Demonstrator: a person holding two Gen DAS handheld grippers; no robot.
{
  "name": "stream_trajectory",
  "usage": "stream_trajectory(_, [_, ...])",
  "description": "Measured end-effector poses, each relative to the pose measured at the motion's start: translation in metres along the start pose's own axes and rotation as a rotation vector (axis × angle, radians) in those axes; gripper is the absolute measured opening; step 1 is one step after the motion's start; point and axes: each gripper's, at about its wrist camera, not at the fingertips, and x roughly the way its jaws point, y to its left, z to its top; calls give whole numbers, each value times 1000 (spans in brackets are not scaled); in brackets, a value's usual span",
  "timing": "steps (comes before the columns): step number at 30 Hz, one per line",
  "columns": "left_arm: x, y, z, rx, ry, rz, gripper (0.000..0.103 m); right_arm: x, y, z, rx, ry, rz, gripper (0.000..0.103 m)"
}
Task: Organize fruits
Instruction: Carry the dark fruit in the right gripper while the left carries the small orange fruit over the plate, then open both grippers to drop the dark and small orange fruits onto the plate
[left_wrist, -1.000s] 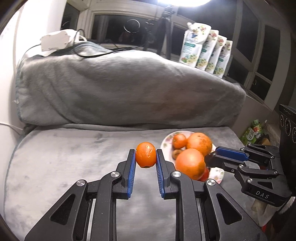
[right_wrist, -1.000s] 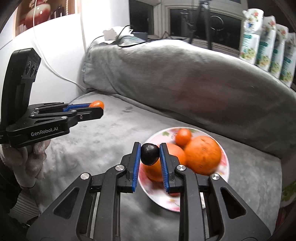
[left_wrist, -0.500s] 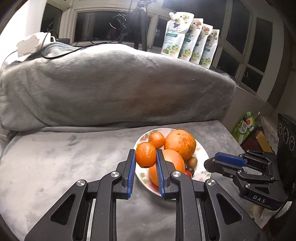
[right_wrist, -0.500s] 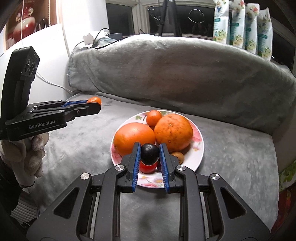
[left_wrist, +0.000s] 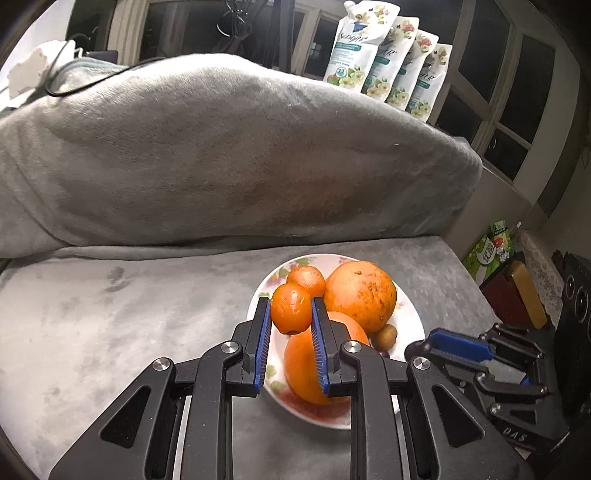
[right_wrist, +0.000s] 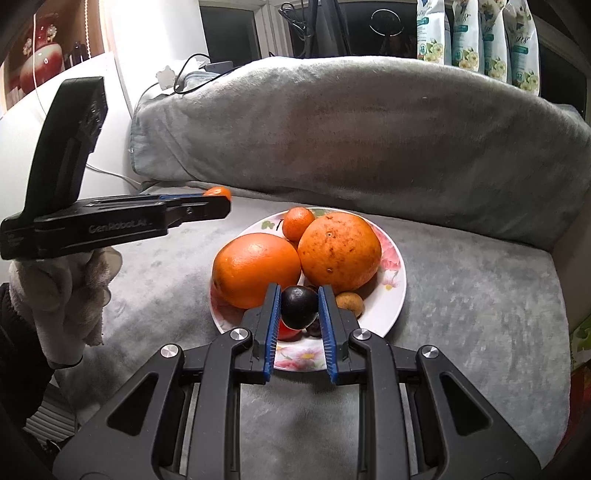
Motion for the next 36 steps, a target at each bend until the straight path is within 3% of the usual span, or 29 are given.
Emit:
stream_trajectory(29, [17,-5,10,2,32,-29,20,16,-8,2,13,11,28,22])
stream_trajectory(36, [16,-8,12,11,28,-30,31,19,-9,2,12,13,32,23])
